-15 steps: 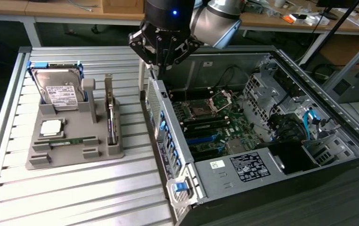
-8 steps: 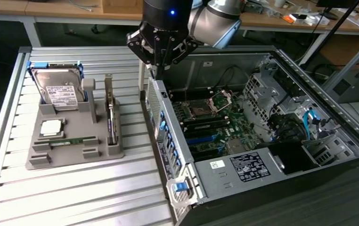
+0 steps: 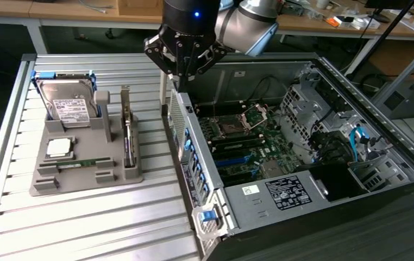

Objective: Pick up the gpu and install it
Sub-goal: 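Reach for the gpu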

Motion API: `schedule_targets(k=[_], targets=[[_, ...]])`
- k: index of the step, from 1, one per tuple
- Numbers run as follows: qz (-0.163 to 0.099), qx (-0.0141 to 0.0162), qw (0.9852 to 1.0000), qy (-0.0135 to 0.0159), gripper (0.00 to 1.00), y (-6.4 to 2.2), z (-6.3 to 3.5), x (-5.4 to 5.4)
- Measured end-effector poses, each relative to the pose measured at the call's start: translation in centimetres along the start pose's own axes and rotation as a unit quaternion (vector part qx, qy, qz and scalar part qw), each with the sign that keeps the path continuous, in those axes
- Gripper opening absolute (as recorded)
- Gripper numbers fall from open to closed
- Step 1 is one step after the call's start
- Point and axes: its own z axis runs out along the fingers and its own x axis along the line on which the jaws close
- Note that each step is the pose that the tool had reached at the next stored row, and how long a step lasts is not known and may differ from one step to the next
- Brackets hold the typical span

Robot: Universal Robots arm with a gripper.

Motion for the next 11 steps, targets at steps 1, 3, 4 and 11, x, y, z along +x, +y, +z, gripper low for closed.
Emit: schedule_targets(k=[1, 3, 4, 11], targets=[[0.000, 0.0000, 1.0000, 0.0000, 0.11, 0.00, 0.00, 0.03], [0.000, 0.0000, 1.0000, 0.0000, 0.11, -0.01, -0.01, 0.08], [0.000, 0.0000, 1.0000, 0.0000, 0.11, -0.01, 0.00, 0.10], [0.000, 0.0000, 1.0000, 0.0000, 0.11, -0.02, -0.01, 0.28]])
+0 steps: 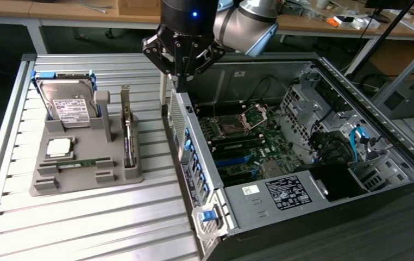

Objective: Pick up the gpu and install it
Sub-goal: 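Reach for the gpu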

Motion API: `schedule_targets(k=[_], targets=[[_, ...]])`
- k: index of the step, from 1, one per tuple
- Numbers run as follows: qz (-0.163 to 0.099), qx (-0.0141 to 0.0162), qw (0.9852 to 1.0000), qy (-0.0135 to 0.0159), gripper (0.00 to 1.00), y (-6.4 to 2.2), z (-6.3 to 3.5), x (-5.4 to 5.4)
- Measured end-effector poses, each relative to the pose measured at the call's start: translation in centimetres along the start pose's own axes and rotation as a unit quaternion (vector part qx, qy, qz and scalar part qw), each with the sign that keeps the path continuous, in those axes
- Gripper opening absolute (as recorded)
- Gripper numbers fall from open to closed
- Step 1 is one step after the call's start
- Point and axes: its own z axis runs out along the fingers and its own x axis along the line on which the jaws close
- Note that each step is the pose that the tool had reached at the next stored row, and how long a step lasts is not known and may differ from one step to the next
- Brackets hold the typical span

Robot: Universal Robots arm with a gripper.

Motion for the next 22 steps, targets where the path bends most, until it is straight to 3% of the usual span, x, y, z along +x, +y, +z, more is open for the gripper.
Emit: schedule_targets(k=[22], targets=[[0.000, -0.0001, 1.0000, 0.0000, 0.11, -0.08, -0.02, 0.99]])
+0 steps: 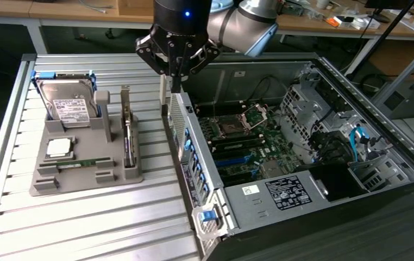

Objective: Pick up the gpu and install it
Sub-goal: 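Reach for the gpu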

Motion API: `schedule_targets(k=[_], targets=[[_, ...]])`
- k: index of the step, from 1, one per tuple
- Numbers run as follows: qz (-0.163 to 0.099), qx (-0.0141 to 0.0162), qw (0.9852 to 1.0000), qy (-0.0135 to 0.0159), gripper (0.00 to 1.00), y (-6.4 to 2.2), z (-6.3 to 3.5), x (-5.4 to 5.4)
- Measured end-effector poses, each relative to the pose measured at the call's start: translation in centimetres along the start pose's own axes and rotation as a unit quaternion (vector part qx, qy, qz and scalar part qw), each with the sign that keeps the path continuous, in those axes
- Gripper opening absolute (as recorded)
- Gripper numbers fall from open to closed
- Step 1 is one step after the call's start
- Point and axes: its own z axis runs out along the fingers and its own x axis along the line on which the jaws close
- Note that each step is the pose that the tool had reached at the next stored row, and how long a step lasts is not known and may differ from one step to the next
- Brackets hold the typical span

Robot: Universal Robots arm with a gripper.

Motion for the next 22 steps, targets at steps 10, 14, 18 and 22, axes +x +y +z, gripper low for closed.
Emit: schedule_targets(k=[10, 14, 18, 22], targets=[[0.000, 0.0001, 1.0000, 0.0000, 0.11, -0.04, -0.02, 0.6], [0.000, 0.0000, 1.0000, 0.0000, 0.11, -0.07, -0.03, 1.0], [0.000, 0.0001, 1.0000, 0.0000, 0.11, -0.10, -0.04, 1.3], [0.000, 0.0000, 1.0000, 0.0000, 0.11, -0.12, -0.05, 1.6]])
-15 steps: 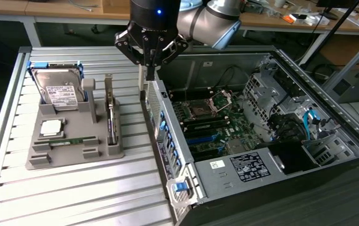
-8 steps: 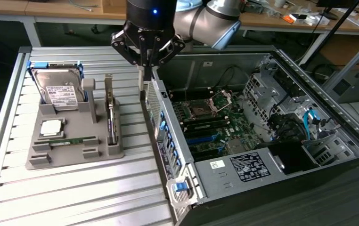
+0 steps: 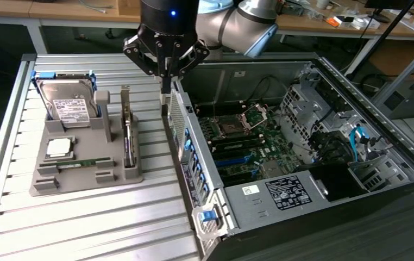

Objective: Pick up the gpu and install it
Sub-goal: 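Reach for the gpu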

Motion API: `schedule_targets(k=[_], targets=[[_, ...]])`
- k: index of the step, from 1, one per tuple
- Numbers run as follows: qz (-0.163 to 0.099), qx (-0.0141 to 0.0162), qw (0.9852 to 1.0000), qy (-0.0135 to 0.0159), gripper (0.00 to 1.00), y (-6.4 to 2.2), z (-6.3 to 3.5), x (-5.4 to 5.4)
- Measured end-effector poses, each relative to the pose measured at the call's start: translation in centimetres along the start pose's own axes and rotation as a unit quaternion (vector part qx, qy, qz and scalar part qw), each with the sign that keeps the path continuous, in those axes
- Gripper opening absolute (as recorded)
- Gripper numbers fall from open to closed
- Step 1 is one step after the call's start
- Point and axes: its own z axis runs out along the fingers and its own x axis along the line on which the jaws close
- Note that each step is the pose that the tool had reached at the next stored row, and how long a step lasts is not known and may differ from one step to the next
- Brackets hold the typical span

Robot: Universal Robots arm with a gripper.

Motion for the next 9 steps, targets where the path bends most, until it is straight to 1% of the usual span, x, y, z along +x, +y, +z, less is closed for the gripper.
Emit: schedule_targets(k=[9], targets=[[0.000, 0.0000, 1.0000, 0.0000, 0.11, -0.06, -0.02, 0.76]])
